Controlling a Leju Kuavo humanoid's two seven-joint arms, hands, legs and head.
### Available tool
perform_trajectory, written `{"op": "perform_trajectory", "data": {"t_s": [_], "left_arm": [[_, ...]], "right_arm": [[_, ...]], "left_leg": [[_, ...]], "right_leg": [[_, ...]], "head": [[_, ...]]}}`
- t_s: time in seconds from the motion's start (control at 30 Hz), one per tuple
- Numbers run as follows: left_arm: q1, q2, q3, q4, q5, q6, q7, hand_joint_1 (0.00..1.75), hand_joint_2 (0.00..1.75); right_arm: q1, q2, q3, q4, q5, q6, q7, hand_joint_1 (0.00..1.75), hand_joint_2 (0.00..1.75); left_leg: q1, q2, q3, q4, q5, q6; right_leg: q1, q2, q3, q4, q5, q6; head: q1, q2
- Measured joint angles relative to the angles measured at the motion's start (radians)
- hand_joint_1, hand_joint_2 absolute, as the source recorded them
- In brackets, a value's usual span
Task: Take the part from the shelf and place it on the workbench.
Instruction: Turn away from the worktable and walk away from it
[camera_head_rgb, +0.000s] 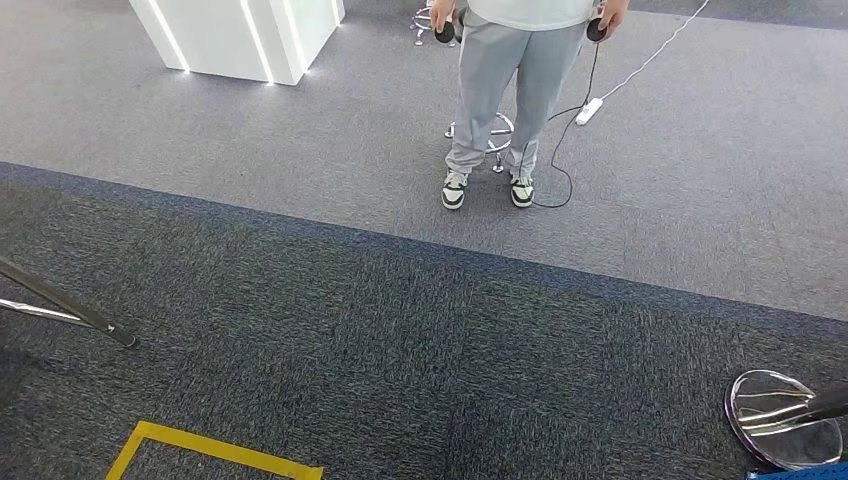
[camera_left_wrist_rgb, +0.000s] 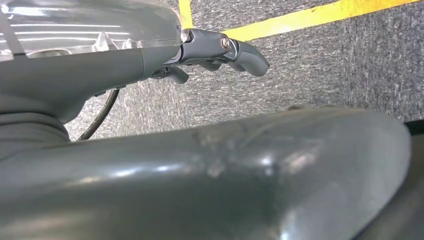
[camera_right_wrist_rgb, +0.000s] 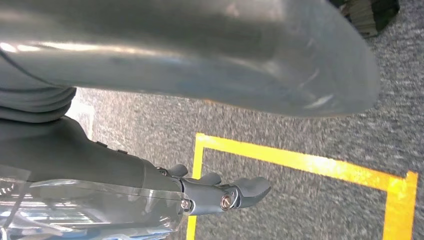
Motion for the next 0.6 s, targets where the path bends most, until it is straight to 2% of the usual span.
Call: {"op": "perform_trajectory", "data": {"t_s": [0.03,0.1,0.13,0.2,0.3,0.37,0.43,0.47,0.5,0.53,0.6], "left_arm": [[0.0,0.0,0.0,0.0,0.0,0.0,0.002,0.0,0.0],[-0.001,0.0,0.001,0.0,0.0,0.0,0.006,0.0,0.0],[-0.001,0.0,0.002,0.0,-0.001,0.001,0.007,0.0,0.0],[-0.002,0.001,0.003,0.0,-0.002,0.001,0.009,0.0,0.0],[-0.003,0.001,0.003,0.0,-0.007,0.001,0.013,0.0,0.0],[-0.003,0.001,0.003,0.0,-0.011,0.001,0.015,0.0,0.0],[-0.002,0.001,0.003,0.0,-0.012,0.0,0.016,0.0,0.0],[-0.002,0.001,0.003,0.0,-0.013,0.0,0.017,0.0,0.0],[-0.002,0.001,0.003,0.0,-0.013,0.0,0.018,0.0,0.0],[-0.002,0.001,0.003,0.0,-0.014,0.0,0.019,0.0,0.0],[-0.002,0.0,0.003,0.0,-0.014,0.0,0.019,0.0,0.0]], "right_arm": [[0.0,0.0,0.0,0.0,0.0,0.0,0.003,0.0,0.0],[-0.001,0.0,-0.001,0.0,0.0,0.001,0.006,0.0,0.0],[-0.001,0.001,-0.001,0.0,0.001,0.001,0.007,0.0,0.0],[-0.001,0.001,-0.002,0.0,0.001,0.002,0.008,0.0,0.0],[0.0,0.001,-0.002,0.0,0.003,0.005,0.008,0.0,0.0],[-0.001,0.0,-0.002,0.0,0.004,0.005,0.007,0.0,0.0],[-0.001,0.0,-0.003,0.0,0.006,0.006,0.008,0.0,0.0],[-0.001,0.0,-0.003,0.0,0.006,0.006,0.008,0.0,0.0],[0.0,0.0,-0.003,0.0,0.006,0.007,0.009,0.0,0.0],[0.0,0.0,-0.003,0.0,0.007,0.007,0.01,0.0,0.0],[0.0,-0.001,-0.006,0.0,0.007,0.007,0.012,0.0,0.0]], "left_leg": [[0.0,-0.001,0.017,-0.038,0.031,0.002],[-0.001,-0.013,0.08,-0.177,0.102,0.01],[-0.002,-0.021,0.104,-0.233,0.123,0.014],[-0.005,-0.031,0.12,-0.278,0.131,0.02],[-0.005,-0.022,0.123,-0.291,0.141,0.037],[-0.002,-0.012,0.125,-0.298,0.148,0.048],[-0.004,-0.004,0.122,-0.298,0.148,0.052],[-0.005,0.0,0.121,-0.298,0.148,0.052],[-0.005,0.004,0.121,-0.297,0.147,0.051],[-0.005,0.006,0.122,-0.297,0.147,0.05],[-0.004,0.011,0.125,-0.295,0.143,0.045]], "right_leg": [[0.0,0.005,0.002,0.001,0.0,0.0],[0.002,0.015,0.004,0.003,-0.002,0.004],[0.002,0.019,0.003,0.005,-0.003,0.007],[0.002,0.026,-0.001,0.007,-0.002,0.018],[-0.001,0.024,-0.007,0.019,-0.01,0.035],[-0.003,0.011,-0.042,0.096,-0.06,0.043],[-0.006,0.003,-0.106,0.229,-0.125,0.051],[-0.008,0.002,-0.129,0.277,-0.14,0.054],[-0.01,0.0,-0.136,0.292,-0.135,0.056],[-0.012,-0.003,-0.123,0.266,-0.111,0.058],[-0.015,-0.017,-0.055,0.131,-0.045,0.058]], "head": [[0.0,0.0],[0.0,0.0],[0.0,0.0],[0.001,0.0],[0.002,0.0],[0.003,0.0],[0.004,0.0],[0.004,0.0],[0.004,0.0],[0.004,0.0],[0.004,0.0]]}}
